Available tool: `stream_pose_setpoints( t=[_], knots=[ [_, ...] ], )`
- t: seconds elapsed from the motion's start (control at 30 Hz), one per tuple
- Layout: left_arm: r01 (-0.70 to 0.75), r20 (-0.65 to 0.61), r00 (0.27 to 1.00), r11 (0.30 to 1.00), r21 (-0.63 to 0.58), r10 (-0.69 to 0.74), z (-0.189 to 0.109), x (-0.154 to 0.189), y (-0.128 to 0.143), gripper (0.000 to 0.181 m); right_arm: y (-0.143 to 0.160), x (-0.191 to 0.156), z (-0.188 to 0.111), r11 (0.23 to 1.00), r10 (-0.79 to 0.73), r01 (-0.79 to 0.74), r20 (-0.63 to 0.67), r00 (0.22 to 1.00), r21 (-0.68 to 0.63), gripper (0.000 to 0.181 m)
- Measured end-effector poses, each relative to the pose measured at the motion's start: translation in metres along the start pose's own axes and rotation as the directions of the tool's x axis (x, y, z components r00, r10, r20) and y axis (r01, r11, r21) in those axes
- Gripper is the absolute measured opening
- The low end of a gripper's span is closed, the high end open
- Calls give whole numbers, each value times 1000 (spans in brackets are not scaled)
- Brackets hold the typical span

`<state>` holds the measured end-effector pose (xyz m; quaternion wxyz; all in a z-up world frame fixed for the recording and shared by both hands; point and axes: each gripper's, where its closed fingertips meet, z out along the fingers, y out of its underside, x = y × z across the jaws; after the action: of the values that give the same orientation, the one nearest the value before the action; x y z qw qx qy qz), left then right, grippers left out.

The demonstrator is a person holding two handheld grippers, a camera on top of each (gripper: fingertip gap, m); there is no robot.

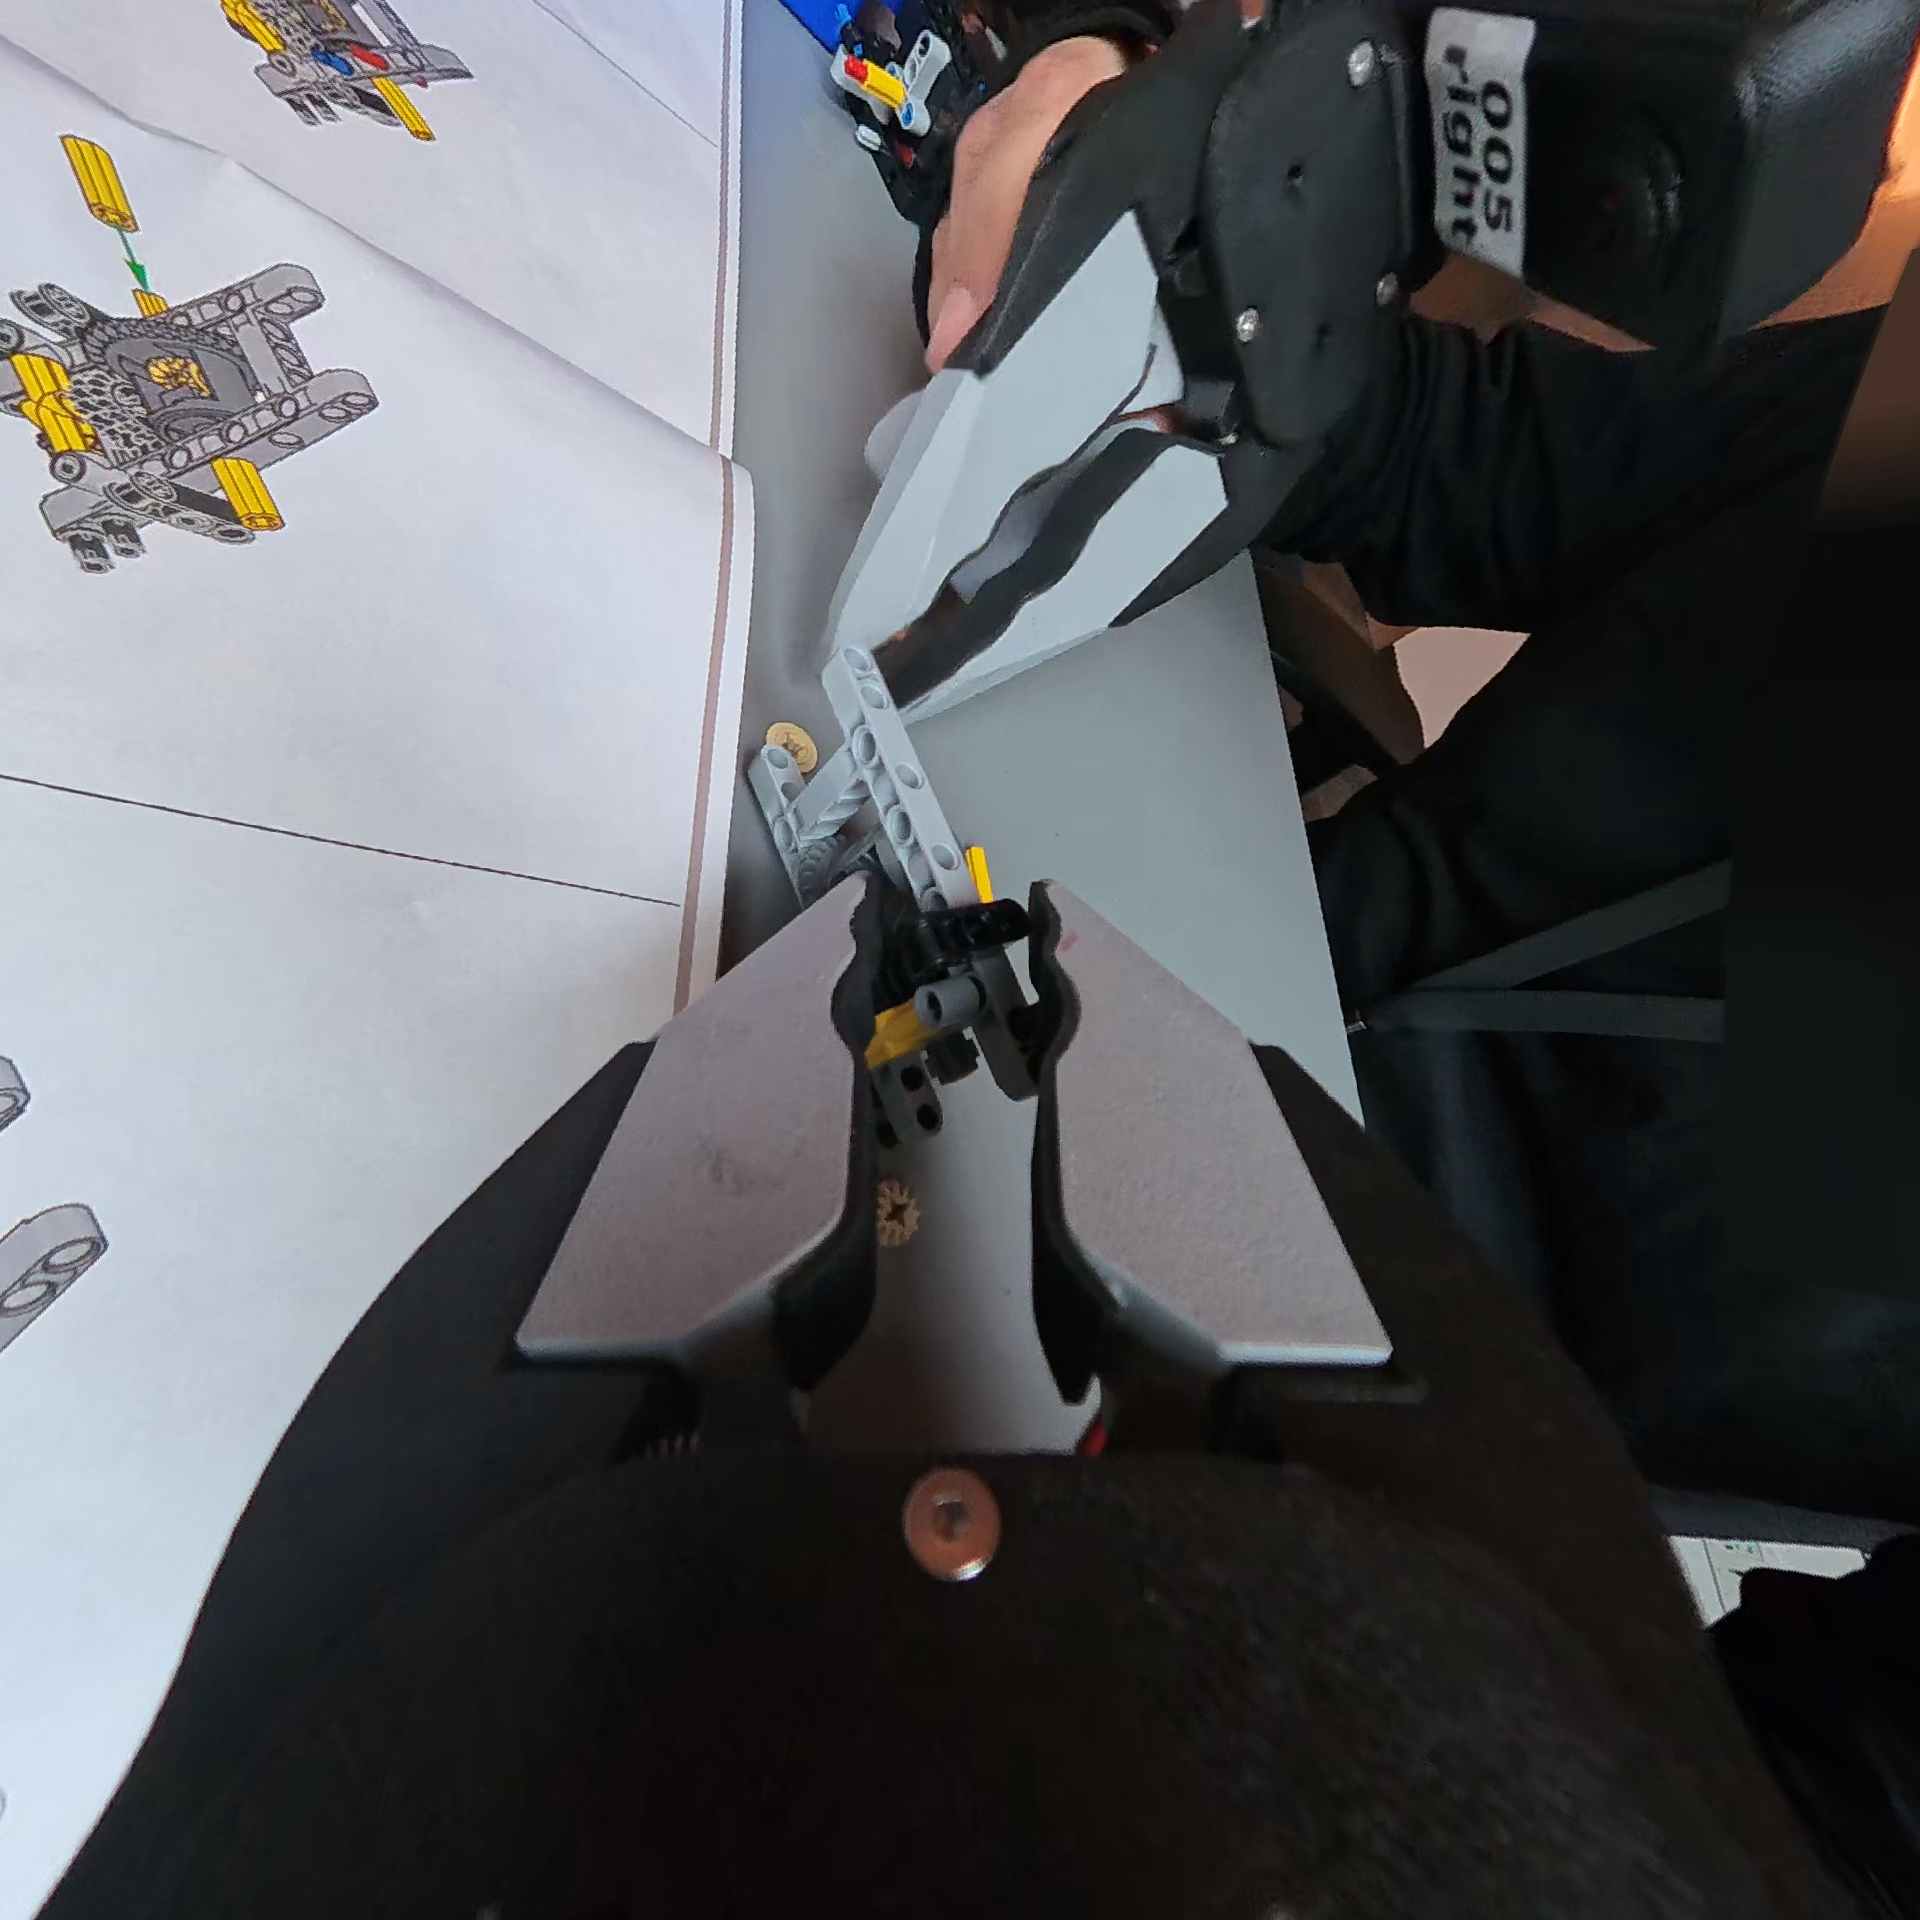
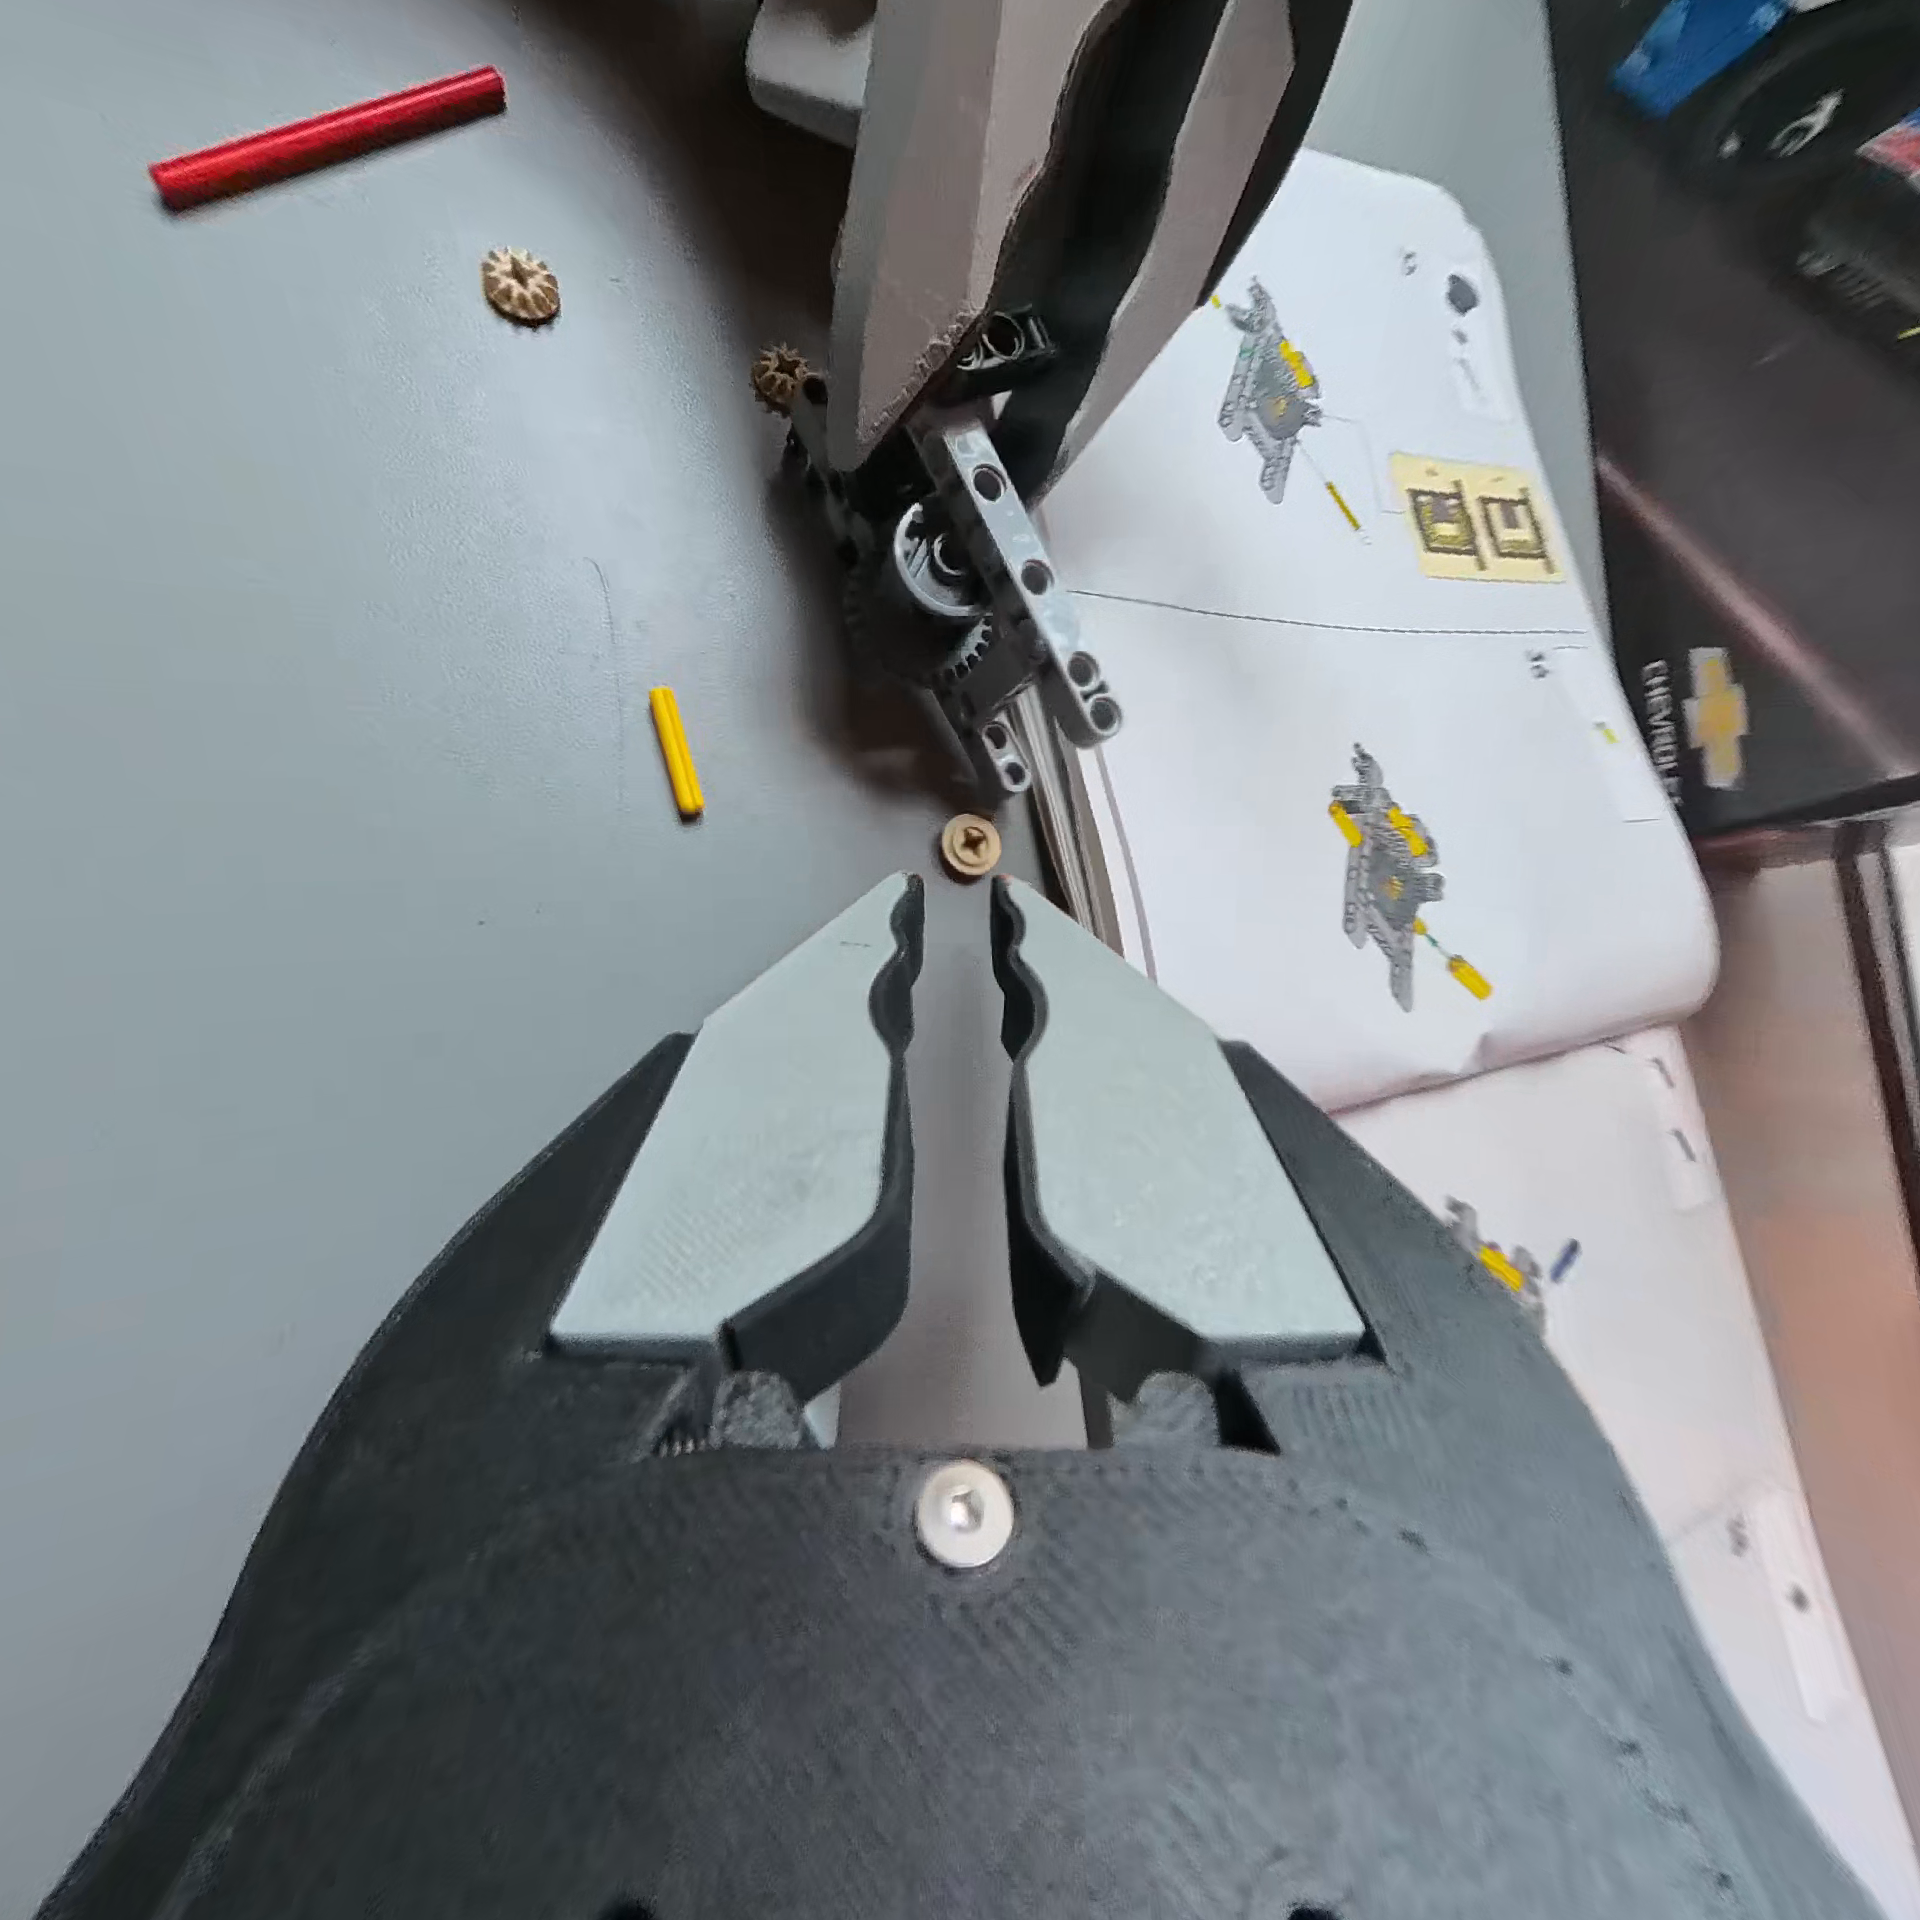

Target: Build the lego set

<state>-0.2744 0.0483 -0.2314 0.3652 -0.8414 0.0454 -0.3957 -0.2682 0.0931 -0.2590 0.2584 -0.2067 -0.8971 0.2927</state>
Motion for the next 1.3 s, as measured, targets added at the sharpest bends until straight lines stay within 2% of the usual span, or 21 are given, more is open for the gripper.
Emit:
stream_pose_setpoints(
  t=[0.27,0.43,0.53,0.67,0.8,0.93,1.07,1.2,1.3],
  knots=[
    [1,0,1000,1000,1,-1,-1,-1,0,24,-2,3,13,998,-47,47,14,999,-37,12],
    [1,-3,1000,1000,2,-1,-1,-1,0,24,-2,2,15,997,-63,63,11,998,-53,4],
    [0,-2,1000,1000,1,0,-1,0,1,24,-9,-5,7,1000,13,-12,48,999,-10,0],
    [-3,1,1000,1000,-2,3,-1,0,1,24,-16,-13,-6,973,222,-230,174,959,27,0],
    [-9,9,1000,1000,-4,9,-1,0,1,24,-14,-8,-12,957,267,-279,142,953,79,0],
    [-11,2,1000,1000,-8,11,0,1,1,24,-17,-1,-5,959,259,-267,89,962,93,24],
    [-15,8,1000,1000,-7,15,-1,0,1,24,-16,19,-3,977,186,-190,50,981,96,33],
    [-12,12,1000,1000,-1,12,-3,-1,1,24,-17,6,1,969,218,-229,116,969,89,33],
    [-7,9,1000,1000,1,7,-2,-1,1,25,-25,-7,2,979,170,-178,86,982,97,28]
  ],
)
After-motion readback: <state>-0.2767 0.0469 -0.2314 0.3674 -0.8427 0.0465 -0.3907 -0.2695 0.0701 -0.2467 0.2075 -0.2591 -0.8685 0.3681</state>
